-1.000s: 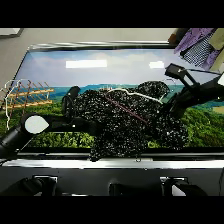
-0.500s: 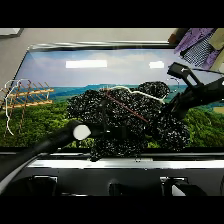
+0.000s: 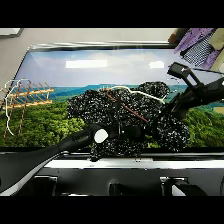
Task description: Fold the clothes and pants, and hang the long-sleeved shirts on hangers.
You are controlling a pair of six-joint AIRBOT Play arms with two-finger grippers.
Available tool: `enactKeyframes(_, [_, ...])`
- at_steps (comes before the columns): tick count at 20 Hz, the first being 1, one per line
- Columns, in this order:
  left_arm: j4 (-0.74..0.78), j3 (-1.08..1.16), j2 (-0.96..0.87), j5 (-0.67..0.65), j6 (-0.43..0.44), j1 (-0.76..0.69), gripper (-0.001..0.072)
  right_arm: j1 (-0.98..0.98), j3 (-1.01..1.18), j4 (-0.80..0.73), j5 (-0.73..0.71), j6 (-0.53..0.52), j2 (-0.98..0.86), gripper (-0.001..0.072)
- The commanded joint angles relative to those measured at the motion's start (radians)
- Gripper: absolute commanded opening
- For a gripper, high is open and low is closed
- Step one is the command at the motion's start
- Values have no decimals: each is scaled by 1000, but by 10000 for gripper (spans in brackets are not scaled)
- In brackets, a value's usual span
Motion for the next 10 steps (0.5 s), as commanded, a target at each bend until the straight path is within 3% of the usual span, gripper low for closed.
enactKeyframes(1, [0,6,-31,64,-58,-5,554,0,0,1,-1,0,1,38])
enactKeyframes(4, [0,16,-48,66,-71,-7,544,0,0,1,-1,1,1,38])
enactKeyframes(5, [0,21,-54,66,-71,-7,497,0,0,1,-1,8,1,38])
enactKeyframes(6, [0,26,-60,68,-71,-6,417,0,0,1,-1,13,1,38])
enactKeyframes(8, [2,29,-66,69,-69,-4,31,0,0,1,0,14,1,38])
enactKeyframes(10, [3,29,-60,49,-59,3,27,0,0,1,8,14,1,38])
